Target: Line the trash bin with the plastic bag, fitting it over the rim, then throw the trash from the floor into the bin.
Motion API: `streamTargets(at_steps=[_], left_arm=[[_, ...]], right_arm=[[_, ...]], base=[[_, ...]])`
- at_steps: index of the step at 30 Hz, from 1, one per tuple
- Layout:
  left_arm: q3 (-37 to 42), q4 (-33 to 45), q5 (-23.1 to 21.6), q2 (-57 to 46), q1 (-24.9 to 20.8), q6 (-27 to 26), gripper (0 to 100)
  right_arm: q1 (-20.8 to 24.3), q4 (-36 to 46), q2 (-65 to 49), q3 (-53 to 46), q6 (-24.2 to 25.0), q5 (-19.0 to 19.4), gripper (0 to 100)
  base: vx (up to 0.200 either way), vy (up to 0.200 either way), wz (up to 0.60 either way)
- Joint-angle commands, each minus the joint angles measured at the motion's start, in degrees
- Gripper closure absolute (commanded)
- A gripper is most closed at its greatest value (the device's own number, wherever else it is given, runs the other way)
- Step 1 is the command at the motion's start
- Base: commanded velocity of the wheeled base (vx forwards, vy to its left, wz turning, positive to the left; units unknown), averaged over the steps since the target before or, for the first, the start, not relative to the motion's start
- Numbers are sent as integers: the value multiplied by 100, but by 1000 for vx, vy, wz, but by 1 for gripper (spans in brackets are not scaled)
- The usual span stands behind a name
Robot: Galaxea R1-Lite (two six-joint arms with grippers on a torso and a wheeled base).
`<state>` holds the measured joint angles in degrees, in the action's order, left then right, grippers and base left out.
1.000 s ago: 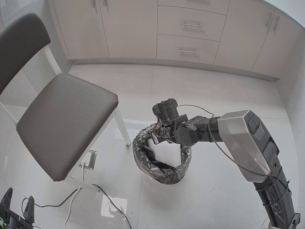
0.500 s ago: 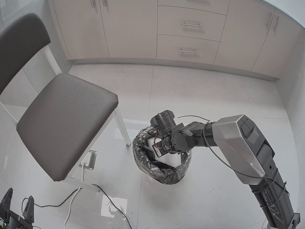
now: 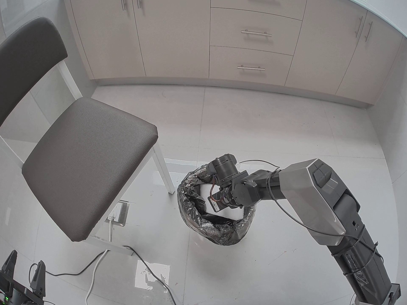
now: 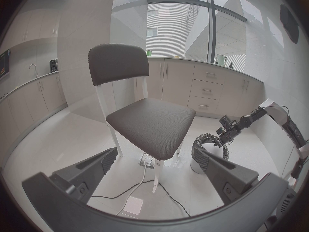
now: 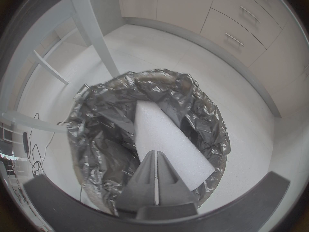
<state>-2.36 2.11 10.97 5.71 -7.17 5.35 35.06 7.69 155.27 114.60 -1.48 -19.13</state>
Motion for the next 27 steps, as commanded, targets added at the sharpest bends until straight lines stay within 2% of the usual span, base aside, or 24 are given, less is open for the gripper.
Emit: streamTargets(at_steps=[1,4,12,27], left_arm=[[-1,0,1,10,-4,1,0],[-1,0,1,10,-4,1,0],[-1,0,1,10,-4,1,0],[-1,0,1,10,-4,1,0]], right_arm=[[-69,-409,320,-1,-195,5,100],[-69,-778,478,-1,-345,14,100],[-122,-1050,821,-1,-353,32,100],[-236,-1138,1067,-1,-327,76,100]], base=[[0,0,0],[0,0,0],[0,0,0],[0,0,0]])
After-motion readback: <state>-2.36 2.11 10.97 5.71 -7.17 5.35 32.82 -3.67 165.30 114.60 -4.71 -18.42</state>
